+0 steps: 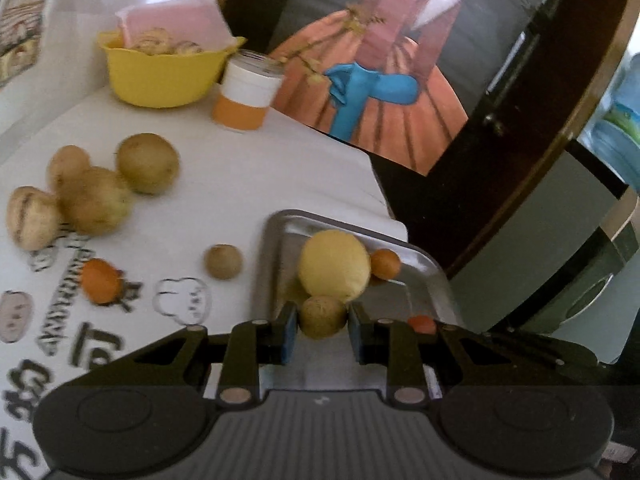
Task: Organize fruits
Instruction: 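Carry both small fruits onto the metal tray and open both tools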
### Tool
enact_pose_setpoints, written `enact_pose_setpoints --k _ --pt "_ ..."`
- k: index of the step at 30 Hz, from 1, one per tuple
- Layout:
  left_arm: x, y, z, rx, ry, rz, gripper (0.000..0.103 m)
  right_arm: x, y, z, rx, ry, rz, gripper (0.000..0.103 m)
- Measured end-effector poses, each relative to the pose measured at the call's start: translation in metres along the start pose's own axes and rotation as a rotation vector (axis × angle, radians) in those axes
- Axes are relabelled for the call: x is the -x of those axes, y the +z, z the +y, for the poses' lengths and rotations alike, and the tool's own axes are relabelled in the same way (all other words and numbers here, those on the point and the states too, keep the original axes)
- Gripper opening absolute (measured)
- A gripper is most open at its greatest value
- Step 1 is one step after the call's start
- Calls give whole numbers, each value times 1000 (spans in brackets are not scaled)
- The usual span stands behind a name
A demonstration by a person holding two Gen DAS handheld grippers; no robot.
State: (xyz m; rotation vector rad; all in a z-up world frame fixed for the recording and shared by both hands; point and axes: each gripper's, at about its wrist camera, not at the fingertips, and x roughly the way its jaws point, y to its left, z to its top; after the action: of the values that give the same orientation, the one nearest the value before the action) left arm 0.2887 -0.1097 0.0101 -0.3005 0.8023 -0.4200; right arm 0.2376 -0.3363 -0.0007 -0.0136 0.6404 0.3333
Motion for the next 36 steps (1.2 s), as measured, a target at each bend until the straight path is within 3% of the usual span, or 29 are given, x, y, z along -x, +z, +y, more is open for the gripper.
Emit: enact_pose_setpoints --k 10,23,28,31,36 --pt "-25 -12 -18 -70 29 41 30 -15 -4 -14 37 -22 6 23" --pt "-26 -13 -12 -59 54 51 31 -22 -2 -13 34 -14 15 28" --pt "-17 -13 -10 -46 51 34 45 -14 -1 -9 21 -21 1 40" --pt "-6 -13 -10 -34 46 7 60 -2 -1 -7 11 -31 -18 53" --pt "23 -16 -10 -36 62 -65 92 26 -4 0 -2 -37 -50 75"
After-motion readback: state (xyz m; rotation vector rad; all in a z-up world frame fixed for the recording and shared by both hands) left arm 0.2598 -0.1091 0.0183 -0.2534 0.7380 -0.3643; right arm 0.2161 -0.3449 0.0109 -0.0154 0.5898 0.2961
